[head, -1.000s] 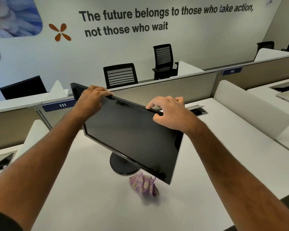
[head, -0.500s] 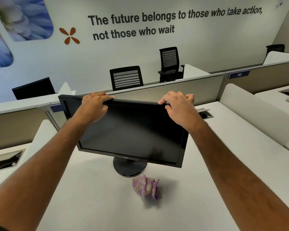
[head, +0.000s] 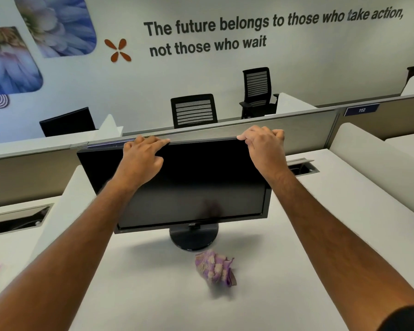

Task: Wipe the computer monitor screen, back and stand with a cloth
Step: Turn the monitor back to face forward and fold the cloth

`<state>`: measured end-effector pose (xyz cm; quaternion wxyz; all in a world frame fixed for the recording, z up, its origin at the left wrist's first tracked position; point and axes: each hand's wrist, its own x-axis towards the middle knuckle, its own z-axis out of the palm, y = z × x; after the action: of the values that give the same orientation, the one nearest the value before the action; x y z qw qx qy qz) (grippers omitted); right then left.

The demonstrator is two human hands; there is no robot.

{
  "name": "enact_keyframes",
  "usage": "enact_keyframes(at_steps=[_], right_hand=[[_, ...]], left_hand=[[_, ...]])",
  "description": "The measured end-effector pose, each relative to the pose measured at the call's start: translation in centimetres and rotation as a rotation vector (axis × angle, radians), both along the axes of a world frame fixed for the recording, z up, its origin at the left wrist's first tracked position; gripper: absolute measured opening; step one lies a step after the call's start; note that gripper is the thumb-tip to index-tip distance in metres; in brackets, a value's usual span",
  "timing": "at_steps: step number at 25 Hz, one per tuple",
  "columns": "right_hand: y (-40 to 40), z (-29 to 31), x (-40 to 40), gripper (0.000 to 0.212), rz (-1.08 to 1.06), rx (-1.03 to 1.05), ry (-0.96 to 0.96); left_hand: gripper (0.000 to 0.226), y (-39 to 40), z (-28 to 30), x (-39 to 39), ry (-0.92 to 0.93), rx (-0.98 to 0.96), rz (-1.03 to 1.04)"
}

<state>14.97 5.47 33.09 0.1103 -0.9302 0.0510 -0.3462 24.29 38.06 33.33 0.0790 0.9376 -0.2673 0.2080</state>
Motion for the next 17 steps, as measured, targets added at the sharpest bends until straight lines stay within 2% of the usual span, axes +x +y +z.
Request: enact_keyframes(at_steps=[4, 11, 17], right_hand=[[-0.9, 0.1, 2.1, 0.028, 0.04, 0.059, 0.035], [-1.1, -1.9, 4.0, 0.051, 0.108, 0.083, 0.105], [-1.5, -2.7, 3.8, 0.059, 0.171, 0.083, 0.118]], left_hand=[[0.064, -0.2, -0.4, -1.3, -0.015, -0.025, 0.042], [0.066, -0.3, -1.2, -2.8, -0.018, -0.071, 0.062], [0.073, -0.6, -1.8, -3.4, -0.018, -0.064, 0.067]])
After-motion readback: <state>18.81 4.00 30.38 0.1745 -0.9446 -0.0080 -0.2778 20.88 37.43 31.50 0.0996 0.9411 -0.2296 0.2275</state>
